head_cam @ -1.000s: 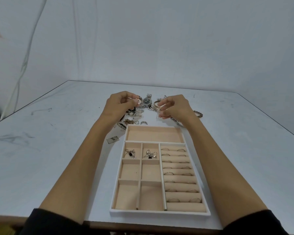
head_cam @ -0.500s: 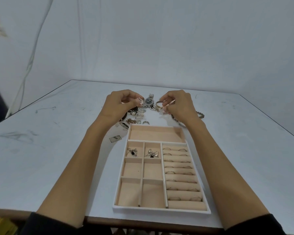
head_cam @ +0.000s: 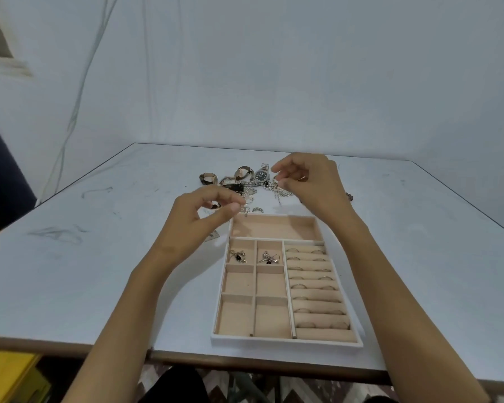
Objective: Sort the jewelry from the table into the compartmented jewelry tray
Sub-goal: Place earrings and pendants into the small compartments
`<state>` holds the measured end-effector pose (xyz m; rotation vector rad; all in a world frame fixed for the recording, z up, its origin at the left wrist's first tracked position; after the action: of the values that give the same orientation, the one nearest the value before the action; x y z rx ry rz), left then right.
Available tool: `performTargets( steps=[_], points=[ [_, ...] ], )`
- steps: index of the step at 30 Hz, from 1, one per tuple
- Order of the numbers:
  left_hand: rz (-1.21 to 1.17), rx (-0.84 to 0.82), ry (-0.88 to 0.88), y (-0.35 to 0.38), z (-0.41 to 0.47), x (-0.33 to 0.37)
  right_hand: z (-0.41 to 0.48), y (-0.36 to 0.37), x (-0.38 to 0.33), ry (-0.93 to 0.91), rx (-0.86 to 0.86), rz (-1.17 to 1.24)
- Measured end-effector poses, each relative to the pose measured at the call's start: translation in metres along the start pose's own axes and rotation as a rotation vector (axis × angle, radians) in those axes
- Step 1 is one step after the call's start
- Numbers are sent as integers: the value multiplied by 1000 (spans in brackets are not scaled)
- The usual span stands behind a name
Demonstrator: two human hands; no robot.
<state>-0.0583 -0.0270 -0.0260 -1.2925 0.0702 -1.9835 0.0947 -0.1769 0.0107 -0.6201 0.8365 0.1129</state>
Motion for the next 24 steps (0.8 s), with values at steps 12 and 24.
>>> performTargets(
  steps=[12,24],
  points=[
    [-32,-175,-107,0,-56,8,-64,-3,-16,-13,-75,298],
    [2,-201,-78,4,-56,2,-75,-5,-12,4,-57,296]
  ],
)
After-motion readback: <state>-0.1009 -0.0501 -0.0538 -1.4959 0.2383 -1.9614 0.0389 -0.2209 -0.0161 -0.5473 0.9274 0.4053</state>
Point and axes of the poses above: each hand's wrist, its own z-axis towards the middle knuckle, its own y-axis out of the palm, x = y × z, the point moved 2 cm from there along z, towards the middle knuckle, and after that the axes turned 3 degrees about z, right-handed, at the moved point
